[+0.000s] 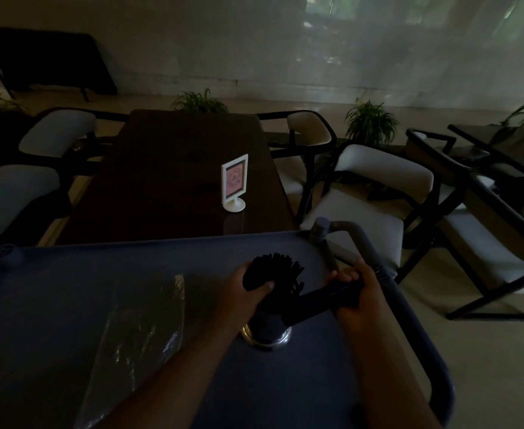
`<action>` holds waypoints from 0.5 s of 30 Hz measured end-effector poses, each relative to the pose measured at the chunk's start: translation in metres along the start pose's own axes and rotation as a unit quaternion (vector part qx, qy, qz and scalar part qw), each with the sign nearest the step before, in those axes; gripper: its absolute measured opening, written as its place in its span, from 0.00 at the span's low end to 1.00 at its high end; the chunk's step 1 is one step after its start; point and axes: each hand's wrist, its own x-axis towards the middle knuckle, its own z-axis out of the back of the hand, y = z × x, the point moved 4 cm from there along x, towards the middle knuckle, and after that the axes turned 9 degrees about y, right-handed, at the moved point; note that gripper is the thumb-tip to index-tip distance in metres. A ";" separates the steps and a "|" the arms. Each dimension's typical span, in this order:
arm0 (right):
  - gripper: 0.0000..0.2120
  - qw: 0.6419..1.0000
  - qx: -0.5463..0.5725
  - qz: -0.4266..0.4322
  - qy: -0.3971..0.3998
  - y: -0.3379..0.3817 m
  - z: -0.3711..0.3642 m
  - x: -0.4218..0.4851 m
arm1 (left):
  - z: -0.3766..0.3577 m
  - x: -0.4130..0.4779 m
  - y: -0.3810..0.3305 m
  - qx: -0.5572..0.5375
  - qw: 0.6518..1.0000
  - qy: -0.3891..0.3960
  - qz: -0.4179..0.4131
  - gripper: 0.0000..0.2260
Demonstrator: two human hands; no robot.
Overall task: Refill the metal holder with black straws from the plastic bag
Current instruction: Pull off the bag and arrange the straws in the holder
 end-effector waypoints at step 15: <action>0.15 0.998 0.020 -0.016 -0.061 -0.020 0.007 0.013 | 0.002 -0.007 -0.006 -0.037 0.998 0.039 0.013 0.16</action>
